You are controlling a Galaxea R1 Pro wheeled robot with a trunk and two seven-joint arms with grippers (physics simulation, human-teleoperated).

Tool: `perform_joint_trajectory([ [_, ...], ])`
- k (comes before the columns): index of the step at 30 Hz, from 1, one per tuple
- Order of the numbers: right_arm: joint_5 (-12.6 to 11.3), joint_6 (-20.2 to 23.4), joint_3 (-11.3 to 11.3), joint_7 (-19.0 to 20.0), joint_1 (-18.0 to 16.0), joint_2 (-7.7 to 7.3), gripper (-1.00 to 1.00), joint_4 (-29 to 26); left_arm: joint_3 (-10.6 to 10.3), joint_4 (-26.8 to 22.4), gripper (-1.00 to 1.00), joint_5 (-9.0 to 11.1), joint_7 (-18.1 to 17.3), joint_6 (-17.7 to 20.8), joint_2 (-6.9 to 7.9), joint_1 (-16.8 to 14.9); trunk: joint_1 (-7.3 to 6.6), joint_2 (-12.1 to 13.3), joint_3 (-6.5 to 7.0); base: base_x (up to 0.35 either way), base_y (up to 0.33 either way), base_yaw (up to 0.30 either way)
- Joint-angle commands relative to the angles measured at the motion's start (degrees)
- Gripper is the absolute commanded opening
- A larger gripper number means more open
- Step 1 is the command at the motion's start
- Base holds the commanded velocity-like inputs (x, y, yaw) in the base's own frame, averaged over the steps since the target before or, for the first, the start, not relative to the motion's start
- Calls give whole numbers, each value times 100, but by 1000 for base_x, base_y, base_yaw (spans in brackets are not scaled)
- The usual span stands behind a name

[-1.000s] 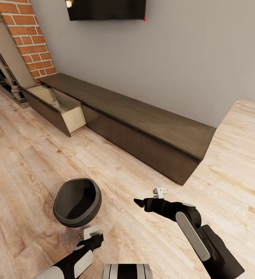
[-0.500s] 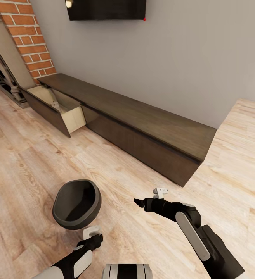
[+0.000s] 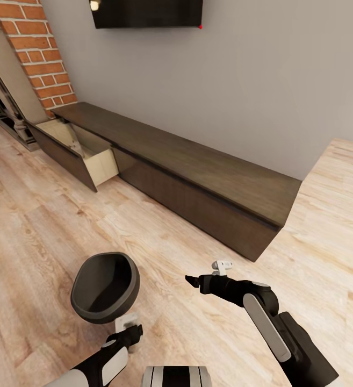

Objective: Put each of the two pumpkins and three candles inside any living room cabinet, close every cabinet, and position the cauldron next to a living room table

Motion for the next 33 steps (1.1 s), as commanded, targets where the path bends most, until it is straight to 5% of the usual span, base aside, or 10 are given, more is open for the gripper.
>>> perform_joint_trajectory([
  [1,21,19,3,21,-3,-3,100,-3,-49,-3,100,54,33,-27,4,-4,-1,-2,-4,17,0,0],
  [17,21,21,3,21,-3,-3,100,-3,-47,-3,100,62,54,-43,9,-4,-1,-2,-4,25,17,0],
  [33,21,21,3,21,-3,-3,100,-3,-44,6,100,56,50,-39,4,-3,20,-12,-181,0,0,0],
])
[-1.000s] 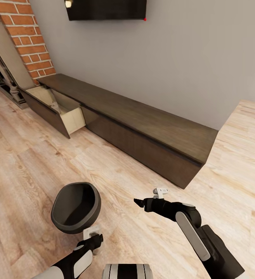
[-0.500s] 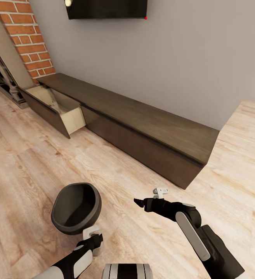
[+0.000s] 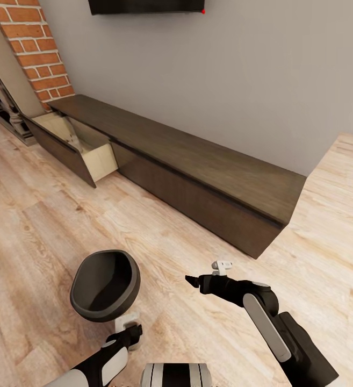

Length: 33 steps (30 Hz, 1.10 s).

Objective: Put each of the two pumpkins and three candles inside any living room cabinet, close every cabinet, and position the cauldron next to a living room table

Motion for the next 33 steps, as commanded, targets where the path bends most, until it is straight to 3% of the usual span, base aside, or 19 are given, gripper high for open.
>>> perform_joint_trajectory([
  [1,20,18,3,21,-3,-3,100,-3,-53,-3,100,51,33,-26,1,-4,-1,-2,-4,0,0,0],
  [27,20,19,3,21,-3,-3,100,-3,-57,-3,100,50,8,-30,-8,-4,9,-7,-93,0,0,0],
  [28,20,20,3,21,-3,-3,100,-3,-57,-3,-100,51,8,-31,-9,-4,9,-7,-93,0,0,0],
  [33,20,20,3,21,-3,-3,100,-3,-57,-3,-100,45,15,-39,-3,4,9,-7,-93,0,0,0],
])
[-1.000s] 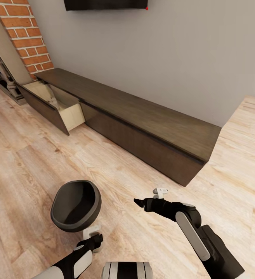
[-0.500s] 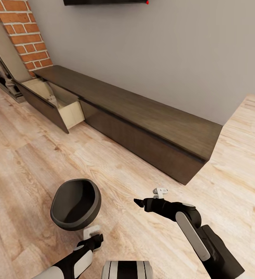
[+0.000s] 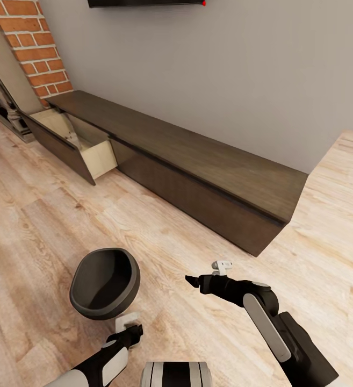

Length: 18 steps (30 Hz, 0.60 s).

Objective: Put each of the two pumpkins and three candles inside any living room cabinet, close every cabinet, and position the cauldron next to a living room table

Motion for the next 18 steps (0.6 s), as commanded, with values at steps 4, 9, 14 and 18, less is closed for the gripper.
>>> perform_joint_trajectory([
  [4,21,20,3,21,-3,-3,100,-3,-34,3,-100,62,44,-22,6,-2,-1,-1,-4,0,0,0],
  [9,21,18,3,22,-5,-3,100,-3,-32,3,-100,60,43,-20,6,-2,-1,-1,-4,0,0,0],
  [14,21,21,3,22,-3,-3,100,-3,-32,-1,-100,49,39,-20,6,-2,-1,-1,-4,0,0,0],
  [18,21,18,3,22,-3,-3,100,-3,-21,-5,-100,79,44,-18,6,-2,-1,-1,-4,0,0,0],
])
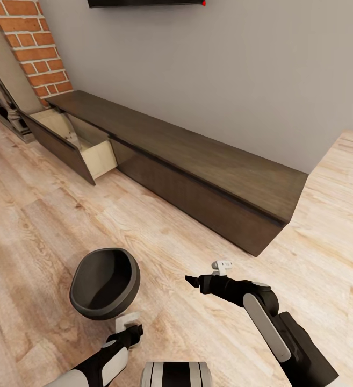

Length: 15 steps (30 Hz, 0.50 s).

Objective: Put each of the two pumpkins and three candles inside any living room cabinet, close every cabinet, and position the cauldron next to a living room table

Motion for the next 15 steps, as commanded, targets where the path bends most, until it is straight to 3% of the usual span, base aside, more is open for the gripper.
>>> perform_joint_trajectory([
  [1,22,19,3,21,-3,-3,100,-3,-35,2,-100,74,43,-28,4,-2,-1,-1,-4,0,0,0],
  [15,22,23,3,21,-4,-3,100,-3,-33,-7,-100,77,48,-28,4,-2,-11,4,85,0,0,0],
])
